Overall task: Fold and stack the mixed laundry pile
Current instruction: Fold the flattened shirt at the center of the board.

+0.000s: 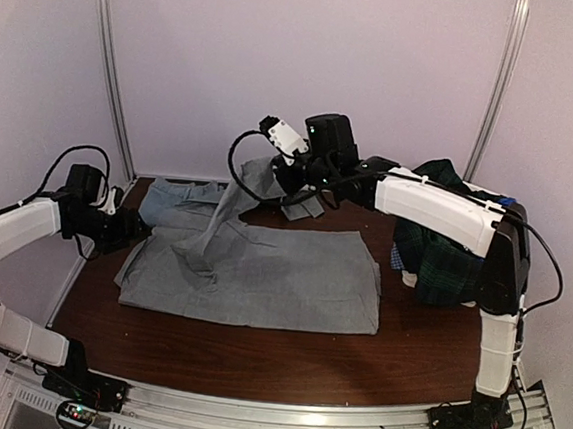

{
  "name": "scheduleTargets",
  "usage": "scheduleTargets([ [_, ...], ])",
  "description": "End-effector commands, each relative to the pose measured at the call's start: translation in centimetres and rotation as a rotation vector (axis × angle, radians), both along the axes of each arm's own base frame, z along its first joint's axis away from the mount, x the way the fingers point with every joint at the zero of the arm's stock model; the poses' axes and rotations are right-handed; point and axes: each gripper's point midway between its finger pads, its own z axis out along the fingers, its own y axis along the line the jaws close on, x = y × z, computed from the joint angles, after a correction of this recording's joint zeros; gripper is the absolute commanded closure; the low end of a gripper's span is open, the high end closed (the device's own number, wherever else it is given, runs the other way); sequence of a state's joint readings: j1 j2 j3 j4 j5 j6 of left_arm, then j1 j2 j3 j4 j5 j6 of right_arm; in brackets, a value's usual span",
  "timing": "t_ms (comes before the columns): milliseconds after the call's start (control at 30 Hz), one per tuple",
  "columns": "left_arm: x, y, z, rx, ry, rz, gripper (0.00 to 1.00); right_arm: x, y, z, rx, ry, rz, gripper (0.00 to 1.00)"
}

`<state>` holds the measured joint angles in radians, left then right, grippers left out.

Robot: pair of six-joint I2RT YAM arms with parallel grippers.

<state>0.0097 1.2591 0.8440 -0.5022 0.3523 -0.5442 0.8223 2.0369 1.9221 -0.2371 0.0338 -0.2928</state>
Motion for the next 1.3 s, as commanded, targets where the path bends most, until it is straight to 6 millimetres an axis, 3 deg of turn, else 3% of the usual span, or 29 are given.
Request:
scheduleTargets([
  [0, 0.7, 0.0, 0.2, 0.004, -0.044, -0.023, 0.27, 1.0, 3.1, 3.9, 0.037, -0.247, 0.119, 1.00],
  [133, 0.8, 0.1, 0.0, 0.008, -0.042, -0.018, 0.27, 0.6, 5.8, 5.0, 0.070, -0.384, 0.221, 1.00],
  [233, 1.0, 0.0, -0.1, 0.004, -0.040, -0.019, 0.27, -1.5, 7.8, 5.3, 0.100, -0.464, 0.348, 1.00],
  [367, 1.3, 0.2, 0.1, 0.000, -0.045, -0.005, 0.26, -7.7, 11.4, 4.6, 0.092, -0.524, 0.582, 1.00],
  [567, 1.3, 0.6, 0.1, -0.028, -0.035, 0.024, 0.26, -18.9, 15.3, 0.1, 0.037, -0.528, 0.845, 0.99],
  [633, 1.2, 0.6, 0.1, -0.035, -0.027, 0.020, 0.26, -22.0, 15.7, -1.4, 0.020, -0.534, 0.892, 0.79],
  [667, 1.1, 0.7, 0.2, -0.031, -0.027, 0.019, 0.26, -23.4, 15.6, -2.5, 0.004, -0.521, 0.910, 0.55],
  [767, 0.9, 1.0, 0.9, -0.018, -0.037, 0.016, 0.26, -26.6, 14.3, -4.4, -0.029, -0.514, 0.933, 0.46],
  [867, 0.7, 0.7, 1.6, -0.015, -0.052, -0.024, 0.24, -27.6, 12.2, -5.6, -0.016, -0.451, 0.898, 0.35],
  [1033, -1.3, -1.1, 4.5, 0.111, -0.090, -0.202, 0.28, -24.7, 9.6, -7.8, -0.006, -0.170, 0.663, 0.35],
  [1133, -3.8, -4.6, 5.5, 0.272, -0.072, -0.378, 0.28, -23.9, 7.6, -9.6, 0.112, 0.100, 0.583, 0.38],
  [1267, -8.3, -9.6, 3.8, 0.331, -0.023, -0.626, 0.30, -23.4, 3.7, -10.4, 0.264, 0.286, 0.519, 0.38],
])
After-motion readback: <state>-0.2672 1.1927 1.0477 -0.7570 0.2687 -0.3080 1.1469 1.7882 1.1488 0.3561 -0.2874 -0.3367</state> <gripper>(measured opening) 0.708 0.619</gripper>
